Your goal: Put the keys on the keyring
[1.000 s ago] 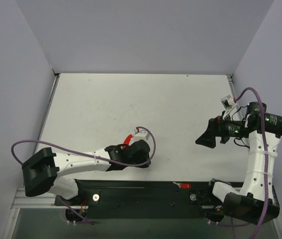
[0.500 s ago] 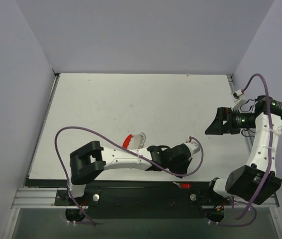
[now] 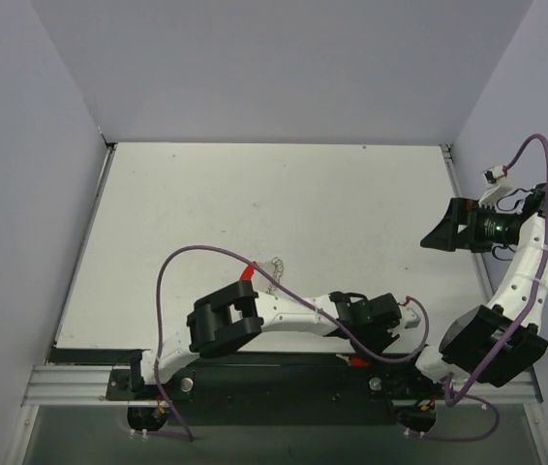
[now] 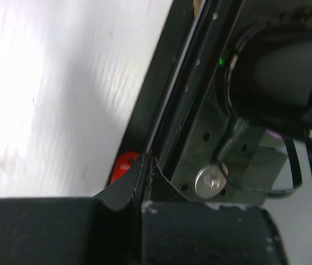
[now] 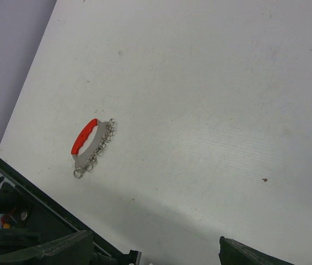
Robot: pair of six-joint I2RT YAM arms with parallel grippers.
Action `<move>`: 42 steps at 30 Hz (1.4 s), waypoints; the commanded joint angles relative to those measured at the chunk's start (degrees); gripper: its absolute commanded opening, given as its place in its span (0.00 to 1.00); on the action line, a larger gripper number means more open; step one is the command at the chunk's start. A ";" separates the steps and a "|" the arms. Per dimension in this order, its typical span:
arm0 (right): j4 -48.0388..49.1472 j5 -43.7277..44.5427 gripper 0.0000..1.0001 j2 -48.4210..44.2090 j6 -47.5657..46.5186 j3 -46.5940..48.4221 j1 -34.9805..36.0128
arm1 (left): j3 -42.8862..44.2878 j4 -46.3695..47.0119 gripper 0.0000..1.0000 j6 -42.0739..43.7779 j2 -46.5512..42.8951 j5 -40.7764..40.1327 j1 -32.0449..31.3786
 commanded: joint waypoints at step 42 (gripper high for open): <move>-11.16 -7.03 1.00 -1.90 -12.39 -4.87 2.09 | -18.74 -18.44 0.20 -12.25 -28.69 -34.97 1.32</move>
